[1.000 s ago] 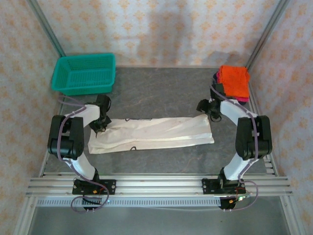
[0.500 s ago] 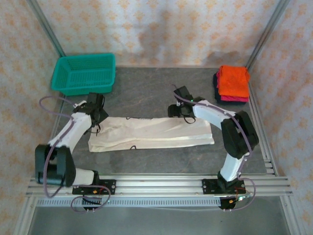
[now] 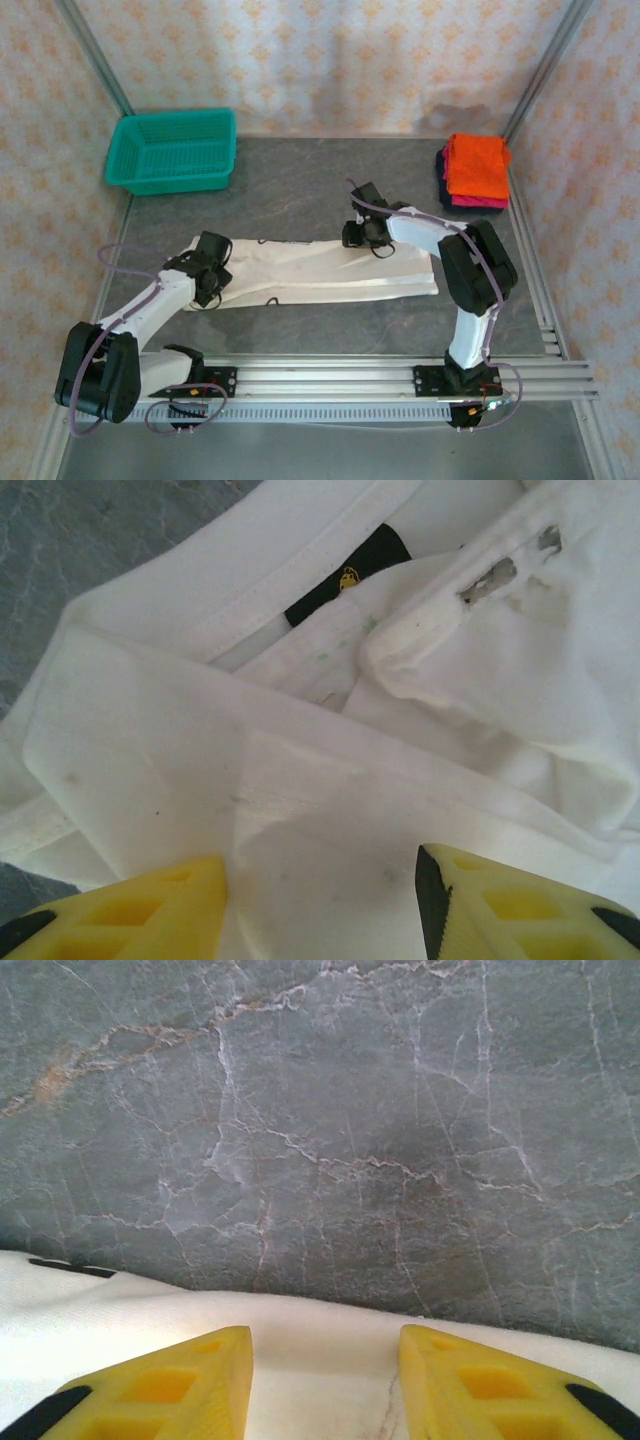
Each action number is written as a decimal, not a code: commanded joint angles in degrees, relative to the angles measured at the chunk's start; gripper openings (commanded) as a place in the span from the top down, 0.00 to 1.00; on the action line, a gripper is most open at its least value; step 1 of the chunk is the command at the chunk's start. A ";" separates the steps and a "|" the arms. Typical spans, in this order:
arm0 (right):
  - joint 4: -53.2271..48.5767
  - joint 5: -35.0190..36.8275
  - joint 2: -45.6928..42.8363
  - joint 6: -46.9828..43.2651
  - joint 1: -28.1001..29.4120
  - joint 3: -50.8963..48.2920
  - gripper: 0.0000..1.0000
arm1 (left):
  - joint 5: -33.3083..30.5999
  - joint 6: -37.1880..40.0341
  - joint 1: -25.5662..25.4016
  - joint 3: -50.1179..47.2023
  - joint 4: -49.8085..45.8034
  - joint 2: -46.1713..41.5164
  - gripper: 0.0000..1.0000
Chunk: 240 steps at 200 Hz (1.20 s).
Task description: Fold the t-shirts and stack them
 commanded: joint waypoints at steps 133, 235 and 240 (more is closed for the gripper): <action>0.57 2.23 -9.00 3.42 -11.54 -17.03 0.65 | 4.85 1.07 -7.71 46.08 7.03 55.77 0.73; -0.75 -0.54 -12.86 4.79 -10.76 -19.56 0.63 | 7.69 7.13 -7.26 114.15 -16.75 93.97 0.43; -0.87 -0.82 -13.86 4.82 -10.71 -19.75 0.63 | 8.55 7.35 -6.73 115.25 -16.43 94.39 0.39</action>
